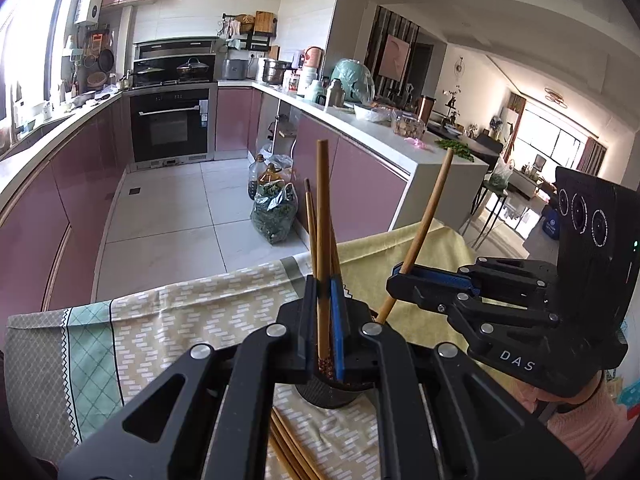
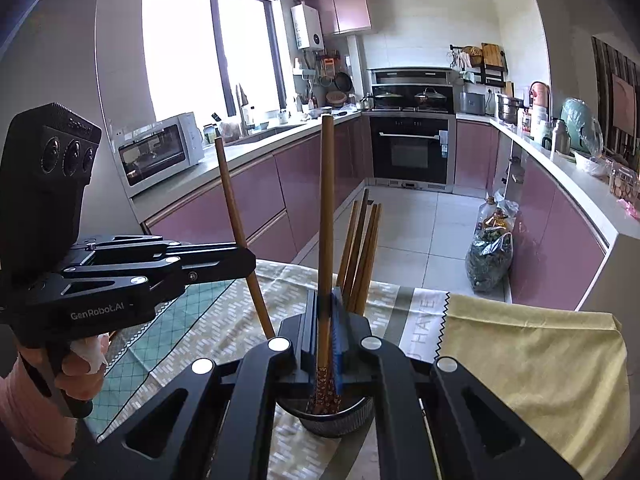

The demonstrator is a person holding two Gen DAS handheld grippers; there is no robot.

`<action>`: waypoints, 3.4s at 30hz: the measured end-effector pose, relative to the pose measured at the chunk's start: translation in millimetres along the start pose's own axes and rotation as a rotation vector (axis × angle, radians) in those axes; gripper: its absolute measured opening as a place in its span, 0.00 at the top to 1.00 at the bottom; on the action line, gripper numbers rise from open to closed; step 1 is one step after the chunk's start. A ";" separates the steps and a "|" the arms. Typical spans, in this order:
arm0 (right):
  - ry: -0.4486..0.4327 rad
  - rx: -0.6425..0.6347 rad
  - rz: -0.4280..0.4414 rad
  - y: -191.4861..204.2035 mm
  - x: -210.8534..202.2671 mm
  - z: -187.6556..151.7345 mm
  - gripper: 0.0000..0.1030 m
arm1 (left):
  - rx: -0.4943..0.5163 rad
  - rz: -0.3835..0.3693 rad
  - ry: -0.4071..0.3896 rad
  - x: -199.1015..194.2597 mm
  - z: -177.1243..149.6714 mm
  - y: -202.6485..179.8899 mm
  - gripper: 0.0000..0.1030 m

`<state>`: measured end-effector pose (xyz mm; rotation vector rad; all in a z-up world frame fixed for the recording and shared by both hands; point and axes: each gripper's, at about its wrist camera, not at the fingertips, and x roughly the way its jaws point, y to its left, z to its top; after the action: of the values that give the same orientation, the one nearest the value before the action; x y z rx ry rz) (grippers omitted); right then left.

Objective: Organize utensils
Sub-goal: 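Lift both chopsticks upright and lower them toward the mesh cup, then lower the chopsticks into the mesh cup and open both grippers, then move both open grippers back over the loose chopsticks on the cloth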

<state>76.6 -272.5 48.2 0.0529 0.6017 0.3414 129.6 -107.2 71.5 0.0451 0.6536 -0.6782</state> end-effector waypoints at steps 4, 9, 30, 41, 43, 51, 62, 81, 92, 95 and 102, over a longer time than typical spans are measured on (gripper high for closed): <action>0.047 0.007 0.007 0.6 12.4 -3.5 0.95 | 0.018 0.007 0.044 14.2 -4.9 1.3 0.93; 0.085 0.022 0.000 -2.6 25.7 -7.1 0.95 | 0.019 0.014 0.085 32.6 -5.6 -2.9 0.93; 0.098 0.094 -0.020 -17.5 41.5 -15.9 0.92 | -0.047 0.033 0.102 53.3 -17.1 13.3 0.93; 0.050 0.068 0.034 -1.2 17.7 -26.9 0.81 | -0.063 0.078 -0.021 3.9 -46.2 27.9 0.80; 0.034 0.051 0.053 5.6 8.6 -30.6 0.74 | -0.063 0.094 -0.041 -5.6 -53.6 29.6 0.73; 0.027 0.021 0.155 34.8 -15.1 -54.9 0.65 | -0.067 0.151 -0.057 -31.2 -90.3 39.8 0.54; 0.193 0.061 0.173 50.9 20.4 -107.4 0.64 | -0.131 0.184 0.047 -29.0 -148.0 51.5 0.52; 0.317 0.037 0.137 80.4 52.3 -146.7 0.64 | -0.121 0.187 0.192 3.6 -179.9 47.7 0.53; 0.342 -0.041 0.055 87.2 54.5 -146.6 0.71 | -0.100 0.167 0.224 17.2 -179.0 46.5 0.54; 0.348 -0.038 0.058 84.8 54.7 -146.0 0.72 | -0.092 0.163 0.239 23.0 -178.6 45.2 0.56; 0.355 -0.018 0.063 79.3 59.0 -142.8 0.77 | -0.069 0.151 0.265 35.9 -173.7 41.8 0.58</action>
<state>17.8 -185.4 -90.1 -0.0065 0.9500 0.4212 80.6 -52.3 -95.2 0.1208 0.9181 -0.5071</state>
